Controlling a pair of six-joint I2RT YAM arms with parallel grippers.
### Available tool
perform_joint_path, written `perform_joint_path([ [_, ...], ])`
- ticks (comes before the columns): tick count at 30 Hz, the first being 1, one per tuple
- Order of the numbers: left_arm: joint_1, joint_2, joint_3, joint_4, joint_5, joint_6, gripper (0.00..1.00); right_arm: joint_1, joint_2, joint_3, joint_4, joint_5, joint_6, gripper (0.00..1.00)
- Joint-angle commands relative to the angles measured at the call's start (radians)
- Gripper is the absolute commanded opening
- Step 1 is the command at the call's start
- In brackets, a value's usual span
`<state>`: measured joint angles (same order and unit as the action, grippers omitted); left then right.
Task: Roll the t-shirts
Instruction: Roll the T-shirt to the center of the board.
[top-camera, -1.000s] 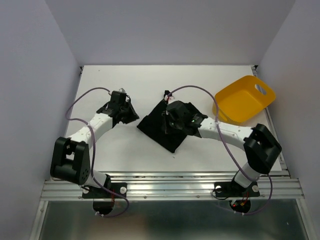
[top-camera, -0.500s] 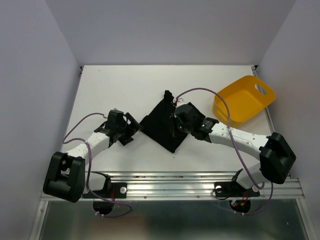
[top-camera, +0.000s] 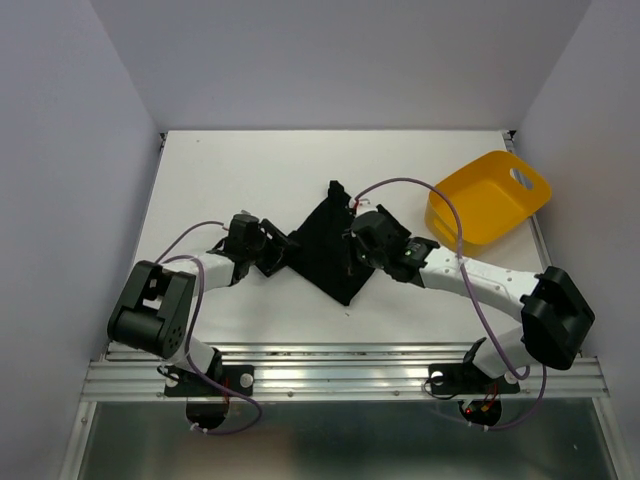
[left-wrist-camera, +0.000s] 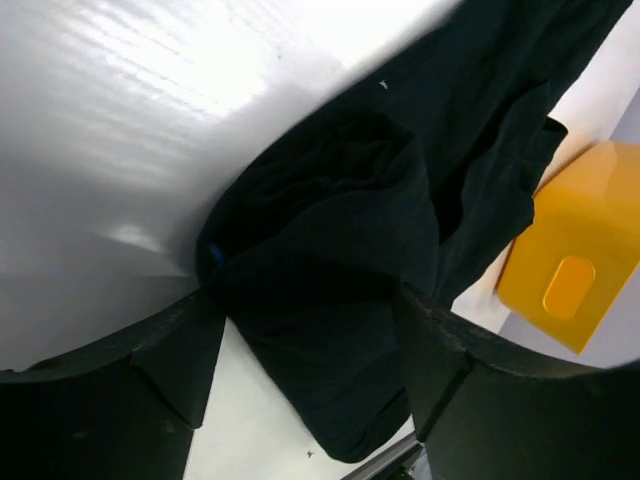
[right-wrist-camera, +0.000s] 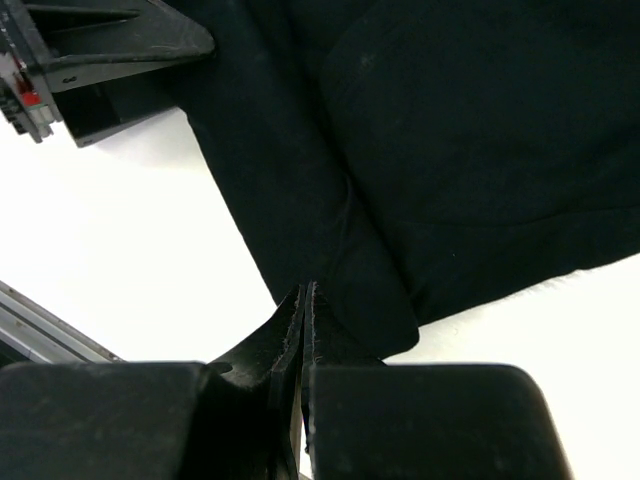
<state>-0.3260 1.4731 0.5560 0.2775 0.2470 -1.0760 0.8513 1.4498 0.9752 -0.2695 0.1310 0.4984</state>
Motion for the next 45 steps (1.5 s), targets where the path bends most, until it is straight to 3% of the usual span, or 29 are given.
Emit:
perform_joint_path([
  [1, -0.019, 0.076, 0.031, 0.034, 0.012, 0.025, 0.7, 0.003, -0.04, -0.015, -0.004, 0.035, 0.017, 0.01],
  [2, -0.022, 0.079, 0.032, 0.035, 0.009, 0.025, 0.63, 0.003, -0.042, -0.018, -0.004, 0.035, 0.019, 0.01],
  [4, -0.022, 0.069, 0.025, 0.038, 0.005, 0.022, 0.32, 0.003, -0.045, -0.024, -0.022, 0.047, 0.012, 0.01],
  [5, -0.022, 0.063, 0.024, 0.038, 0.009, 0.025, 0.09, 0.003, -0.045, -0.026, -0.026, 0.054, -0.001, 0.01],
  [6, -0.024, 0.049, 0.022, 0.035, 0.009, 0.03, 0.0, 0.003, -0.048, -0.027, -0.033, 0.067, -0.009, 0.01],
  [12, -0.022, 0.01, 0.079, -0.128, 0.002, 0.09, 0.0, 0.106, -0.049, 0.005, -0.069, 0.185, -0.106, 0.12],
  [14, -0.022, 0.0, 0.108, -0.211, -0.008, 0.106, 0.0, 0.19, -0.017, 0.029, -0.1, 0.294, -0.141, 0.27],
  [16, -0.022, -0.017, 0.122, -0.247, -0.005, 0.122, 0.0, 0.248, 0.013, 0.065, -0.122, 0.404, -0.19, 0.36],
  [17, -0.022, -0.023, 0.134, -0.271, 0.0, 0.126, 0.0, 0.277, 0.029, 0.072, -0.129, 0.441, -0.204, 0.46],
  [23, -0.019, -0.092, 0.165, -0.345, 0.0, 0.149, 0.0, 0.431, 0.141, 0.091, -0.12, 0.593, -0.28, 0.74],
  [37, 0.008, -0.12, 0.182, -0.382, 0.041, 0.163, 0.0, 0.516, 0.299, 0.085, 0.045, 0.637, -0.365, 0.78],
  [45, 0.024, -0.132, 0.18, -0.393, 0.052, 0.165, 0.0, 0.546, 0.46, 0.056, 0.118, 0.84, -0.324, 0.78],
])
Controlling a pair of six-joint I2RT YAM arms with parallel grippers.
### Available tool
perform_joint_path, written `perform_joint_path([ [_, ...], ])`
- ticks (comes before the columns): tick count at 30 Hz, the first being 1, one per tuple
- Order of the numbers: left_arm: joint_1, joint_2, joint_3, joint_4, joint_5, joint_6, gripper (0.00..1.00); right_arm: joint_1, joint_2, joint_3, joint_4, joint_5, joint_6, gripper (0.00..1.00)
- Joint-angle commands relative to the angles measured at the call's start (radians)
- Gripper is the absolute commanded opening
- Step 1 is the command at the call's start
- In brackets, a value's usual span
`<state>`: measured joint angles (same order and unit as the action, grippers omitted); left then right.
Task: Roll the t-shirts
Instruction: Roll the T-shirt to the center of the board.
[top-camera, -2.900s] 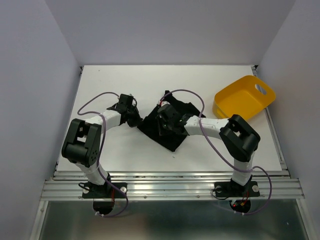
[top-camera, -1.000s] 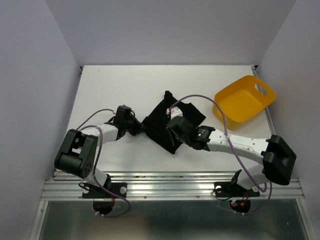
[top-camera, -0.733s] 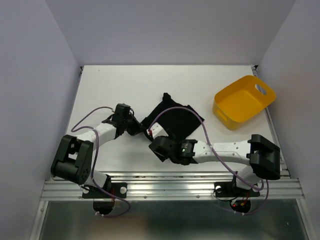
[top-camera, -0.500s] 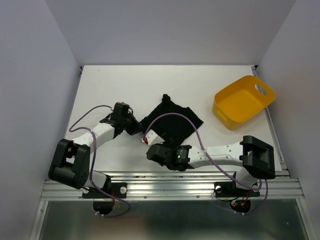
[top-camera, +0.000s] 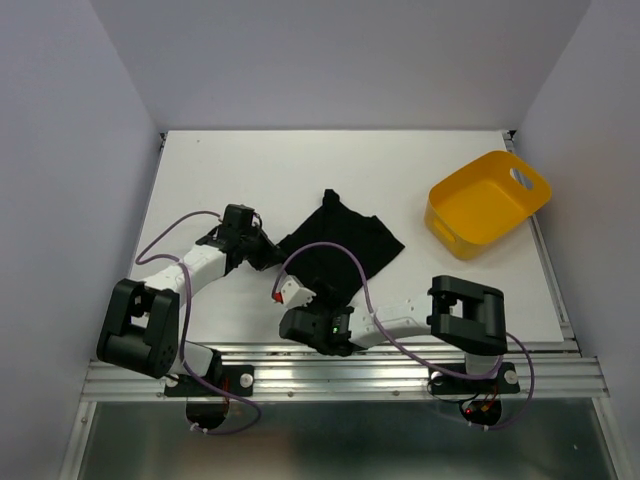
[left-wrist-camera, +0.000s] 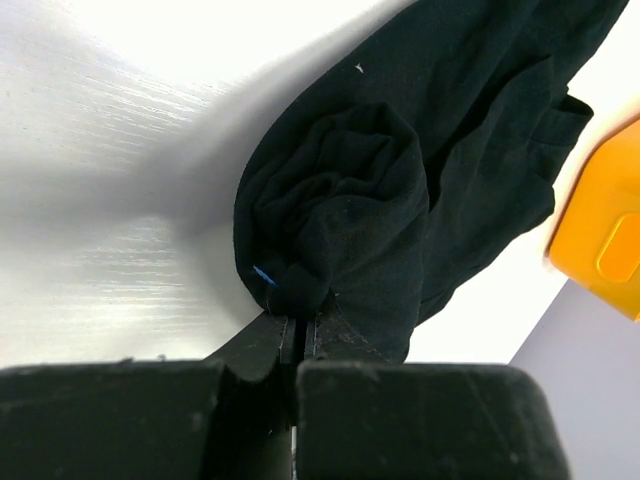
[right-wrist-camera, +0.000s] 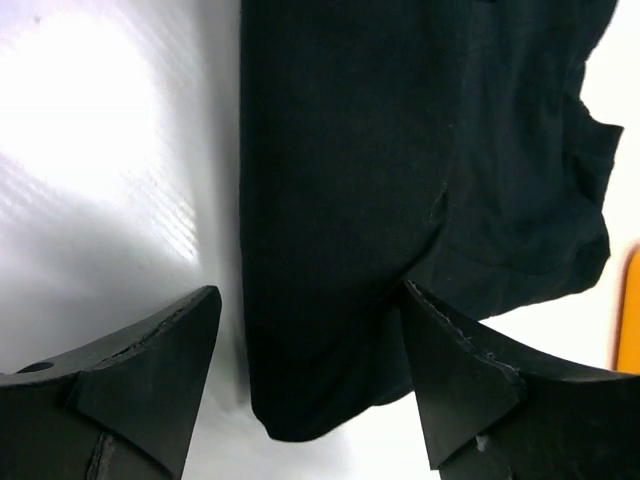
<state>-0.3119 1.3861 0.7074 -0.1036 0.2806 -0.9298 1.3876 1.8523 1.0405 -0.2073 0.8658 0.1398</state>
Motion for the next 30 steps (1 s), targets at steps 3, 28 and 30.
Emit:
perform_joint_path([
  [3, 0.017, -0.05, 0.023, -0.015, 0.02, 0.023, 0.0, 0.01, 0.099, -0.013, 0.057, 0.197, 0.086, 0.74],
  [28, 0.03, -0.09, 0.037, -0.036, 0.002, 0.109, 0.09, -0.062, -0.083, -0.026, 0.086, -0.104, 0.104, 0.01],
  [30, 0.03, -0.131, 0.038, -0.039, -0.015, 0.123, 0.18, -0.09, -0.111, -0.004, 0.028, -0.183, 0.144, 0.01],
])
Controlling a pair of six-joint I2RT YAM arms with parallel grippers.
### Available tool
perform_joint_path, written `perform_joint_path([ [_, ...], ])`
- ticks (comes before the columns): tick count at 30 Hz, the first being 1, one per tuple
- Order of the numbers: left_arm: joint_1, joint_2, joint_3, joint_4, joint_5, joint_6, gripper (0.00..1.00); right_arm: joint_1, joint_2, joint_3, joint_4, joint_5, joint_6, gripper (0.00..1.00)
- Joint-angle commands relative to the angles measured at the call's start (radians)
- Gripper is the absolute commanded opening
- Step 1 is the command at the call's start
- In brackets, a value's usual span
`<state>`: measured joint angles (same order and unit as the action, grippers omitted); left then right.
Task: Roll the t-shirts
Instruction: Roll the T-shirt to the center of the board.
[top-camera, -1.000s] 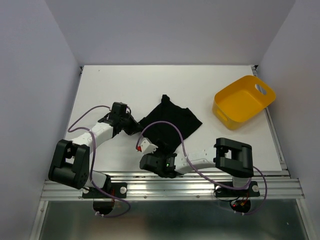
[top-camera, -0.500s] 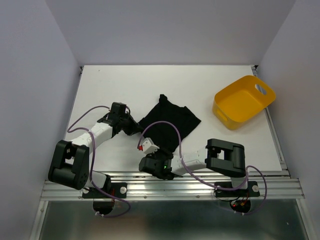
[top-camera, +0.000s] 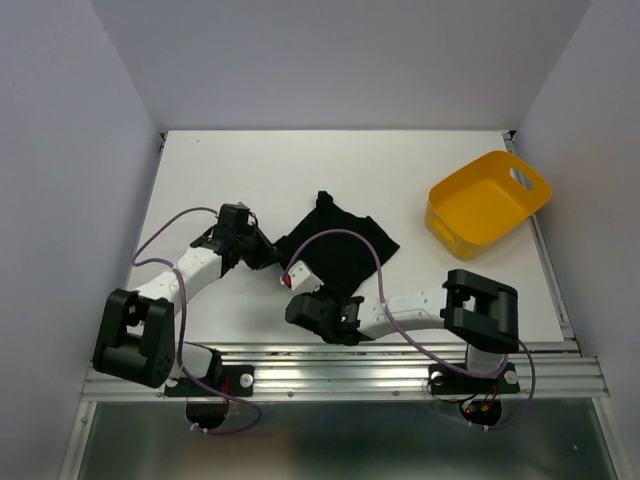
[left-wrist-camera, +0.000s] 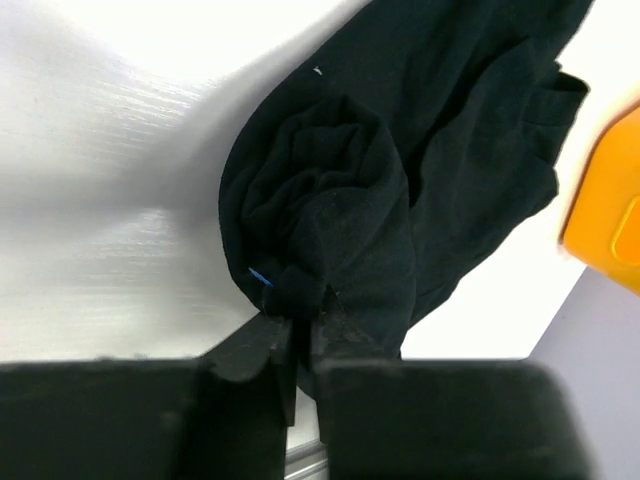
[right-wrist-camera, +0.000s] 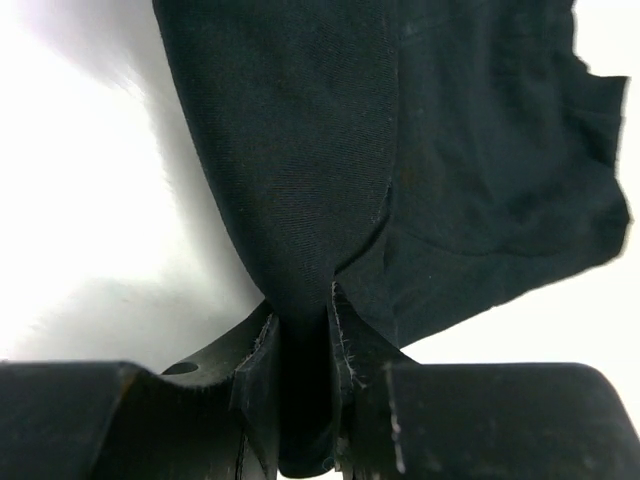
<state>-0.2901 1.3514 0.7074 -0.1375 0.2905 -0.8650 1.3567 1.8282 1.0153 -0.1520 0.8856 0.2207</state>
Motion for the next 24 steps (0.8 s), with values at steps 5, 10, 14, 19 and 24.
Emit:
perform_joint_path([
  [5, 0.015, -0.136, 0.076, -0.056, -0.045, 0.103, 0.66, -0.094, -0.132, 0.029, -0.064, -0.434, 0.08, 0.01],
  [10, 0.032, -0.161, 0.09, -0.079, -0.039, 0.13, 0.89, -0.155, -0.141, 0.039, -0.07, -0.62, 0.112, 0.01],
  [14, 0.048, -0.19, 0.107, -0.112, -0.043, 0.146, 0.88, -0.218, -0.152, 0.049, -0.067, -0.814, 0.143, 0.01],
  [19, 0.057, -0.204, 0.119, -0.142, -0.044, 0.165, 0.88, -0.286, -0.15, 0.063, -0.055, -1.033, 0.183, 0.01],
  [24, 0.057, -0.216, 0.115, -0.149, -0.022, 0.179, 0.87, -0.376, -0.147, 0.057, -0.011, -1.207, 0.232, 0.01],
])
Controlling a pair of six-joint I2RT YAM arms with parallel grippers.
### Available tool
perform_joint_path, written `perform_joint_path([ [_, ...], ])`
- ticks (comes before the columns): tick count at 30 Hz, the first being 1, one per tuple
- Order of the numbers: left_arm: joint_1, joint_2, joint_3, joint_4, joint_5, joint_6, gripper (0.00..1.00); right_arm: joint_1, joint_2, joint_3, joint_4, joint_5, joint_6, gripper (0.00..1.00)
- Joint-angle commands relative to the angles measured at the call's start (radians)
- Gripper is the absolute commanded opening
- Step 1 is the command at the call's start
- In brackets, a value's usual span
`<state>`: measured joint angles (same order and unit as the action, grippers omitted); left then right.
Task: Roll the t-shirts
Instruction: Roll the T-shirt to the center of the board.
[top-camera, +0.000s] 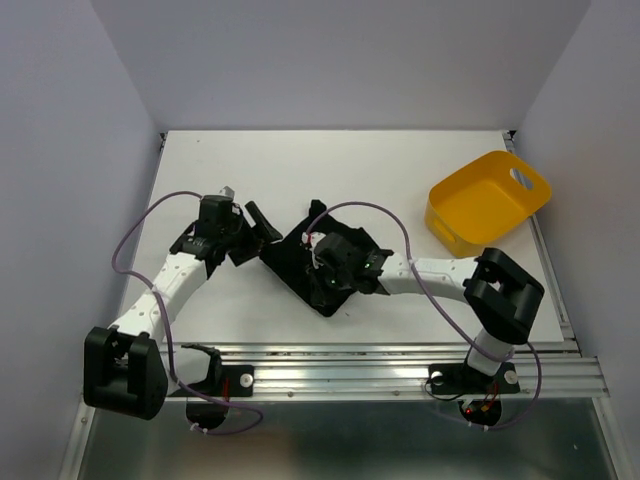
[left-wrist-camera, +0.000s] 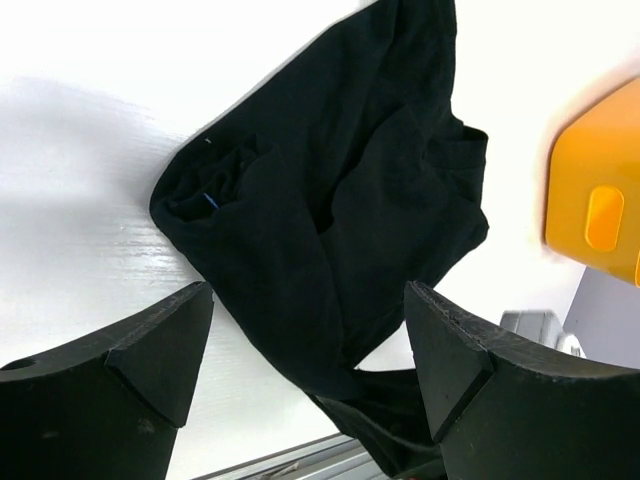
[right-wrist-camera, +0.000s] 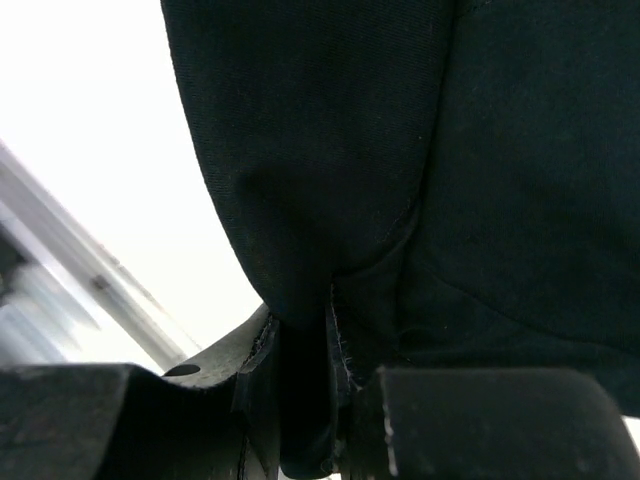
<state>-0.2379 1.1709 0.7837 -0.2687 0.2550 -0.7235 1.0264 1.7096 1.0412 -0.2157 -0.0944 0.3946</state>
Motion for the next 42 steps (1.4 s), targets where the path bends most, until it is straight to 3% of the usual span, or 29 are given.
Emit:
perform_joint_path([
  [1, 0.005, -0.042, 0.037, -0.021, 0.015, 0.042, 0.87, -0.06, -0.027, 0.022, 0.062, -0.254, 0.076, 0.01],
  [5, 0.005, -0.065, 0.023, -0.032, 0.016, 0.055, 0.83, -0.13, -0.013, -0.013, 0.133, -0.402, 0.142, 0.01],
  [8, 0.005, -0.096, -0.003, -0.029, 0.029, 0.068, 0.71, -0.183, 0.001, -0.05, 0.203, -0.52, 0.208, 0.01],
  [11, 0.005, -0.114, -0.024, -0.03, 0.038, 0.079, 0.54, -0.224, 0.028, -0.075, 0.308, -0.623, 0.271, 0.01],
  [14, 0.005, -0.12, -0.05, -0.021, 0.065, 0.091, 0.27, -0.25, 0.051, -0.102, 0.393, -0.714, 0.319, 0.01],
  [15, 0.005, -0.119, -0.055, -0.02, 0.072, 0.095, 0.1, -0.25, 0.058, -0.11, 0.406, -0.729, 0.326, 0.01],
  [17, 0.005, -0.113, -0.064, -0.01, 0.081, 0.102, 0.0, -0.259, 0.067, -0.116, 0.426, -0.757, 0.346, 0.01],
  [27, 0.002, -0.016, -0.11, 0.086, 0.119, 0.118, 0.0, -0.337, 0.146, -0.133, 0.489, -0.916, 0.363, 0.01],
  [42, -0.006, 0.142, -0.098, 0.183, 0.09, 0.121, 0.0, -0.374, 0.225, -0.119, 0.487, -0.966, 0.346, 0.01],
])
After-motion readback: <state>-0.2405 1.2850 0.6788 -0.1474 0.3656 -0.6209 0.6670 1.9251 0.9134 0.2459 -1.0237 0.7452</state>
